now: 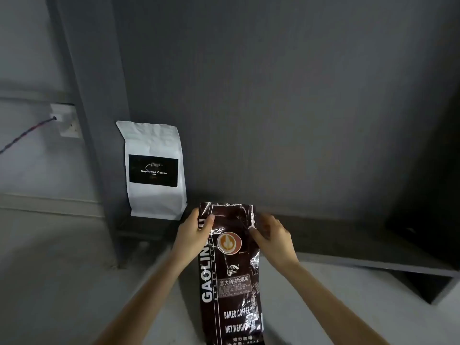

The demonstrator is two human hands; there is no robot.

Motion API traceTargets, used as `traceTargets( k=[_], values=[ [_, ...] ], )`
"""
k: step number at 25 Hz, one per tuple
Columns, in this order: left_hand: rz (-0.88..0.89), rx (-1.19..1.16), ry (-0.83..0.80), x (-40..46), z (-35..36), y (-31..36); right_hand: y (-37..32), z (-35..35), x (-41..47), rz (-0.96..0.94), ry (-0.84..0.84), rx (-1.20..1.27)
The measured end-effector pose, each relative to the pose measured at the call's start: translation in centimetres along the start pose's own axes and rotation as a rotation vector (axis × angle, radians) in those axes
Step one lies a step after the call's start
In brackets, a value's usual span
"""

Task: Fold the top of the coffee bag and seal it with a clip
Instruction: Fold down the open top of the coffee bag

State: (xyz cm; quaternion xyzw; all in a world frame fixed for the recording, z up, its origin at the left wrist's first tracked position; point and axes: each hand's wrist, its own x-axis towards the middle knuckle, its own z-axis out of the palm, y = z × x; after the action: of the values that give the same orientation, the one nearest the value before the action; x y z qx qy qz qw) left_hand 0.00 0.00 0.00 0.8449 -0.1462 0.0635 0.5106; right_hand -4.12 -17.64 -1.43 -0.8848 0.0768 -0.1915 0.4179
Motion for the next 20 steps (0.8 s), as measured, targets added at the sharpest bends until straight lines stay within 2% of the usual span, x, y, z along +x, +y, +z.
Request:
traceTargets(
  k=[5,9,14,20],
  values=[
    [0.024,-0.013,0.027,0.2,0.3,-0.7,0.0,1.7,-0.5,0.034,-0.084,0.011],
    [0.006,-0.060,0.055,-0.2,0.2,-1.0,0.0,2.4,-1.3,0.009,-0.064,0.041],
    [-0.035,-0.242,-0.013,-1.4,0.1,-0.7,0.0,2.1,-1.8,0.139,-0.008,0.162],
    [0.012,-0.308,-0.092,-2.4,-0.3,0.1,-0.7,2.0,-3.1,0.183,0.037,0.295]
  ],
)
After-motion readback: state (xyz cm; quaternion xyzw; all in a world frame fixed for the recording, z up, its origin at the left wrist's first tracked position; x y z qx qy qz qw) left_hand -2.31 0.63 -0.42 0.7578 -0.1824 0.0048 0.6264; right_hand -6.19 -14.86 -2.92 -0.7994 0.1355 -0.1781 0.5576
